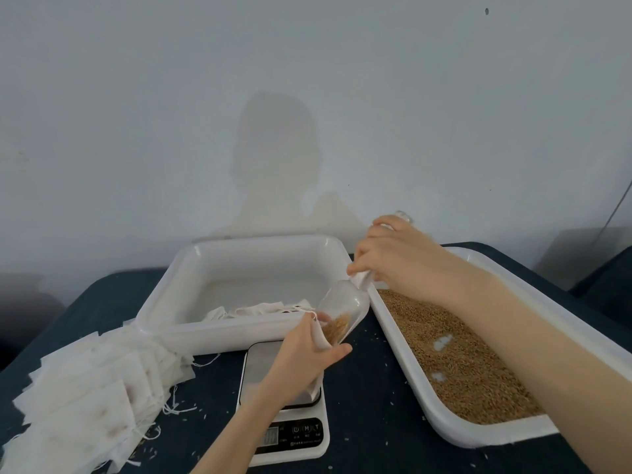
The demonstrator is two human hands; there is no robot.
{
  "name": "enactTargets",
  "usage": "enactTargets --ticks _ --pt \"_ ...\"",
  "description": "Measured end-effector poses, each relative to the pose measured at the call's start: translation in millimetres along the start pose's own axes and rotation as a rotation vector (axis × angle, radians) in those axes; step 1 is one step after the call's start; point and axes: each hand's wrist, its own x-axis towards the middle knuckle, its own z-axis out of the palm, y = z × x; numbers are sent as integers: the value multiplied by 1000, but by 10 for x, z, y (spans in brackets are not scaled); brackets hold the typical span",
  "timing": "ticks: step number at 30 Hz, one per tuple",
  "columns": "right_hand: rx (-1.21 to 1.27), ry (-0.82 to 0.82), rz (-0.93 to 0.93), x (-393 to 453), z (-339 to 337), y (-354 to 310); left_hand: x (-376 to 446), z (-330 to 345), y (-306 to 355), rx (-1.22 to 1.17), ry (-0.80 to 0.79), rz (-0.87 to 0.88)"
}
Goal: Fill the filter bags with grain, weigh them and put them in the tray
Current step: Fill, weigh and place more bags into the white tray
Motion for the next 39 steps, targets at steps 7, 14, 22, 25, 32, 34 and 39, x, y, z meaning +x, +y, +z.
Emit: enactTargets --ticks 7,14,22,25,32,34,39 --pt "-198 44 -84 276 -372 -164 -12 72 108 -136 102 -10" --pt "-100 6 4 123 -261 -67 -5 -75 72 -74 30 21" --pt "290 -72 277 -547 235 122 24 -280 -16 -101 -72 18" --pt "273 -57 378 -852 433 109 55 -289 -70 -258 -15 -50" --pt "461 -159 694 -1399 896 140 131 -226 -96 -172 175 31" --pt "444 -233 730 -1490 1071 175 126 -199 -78 -87 137 73" --pt "420 -330 798 -1589 1434 252 16 -242 -257 20 -18 7"
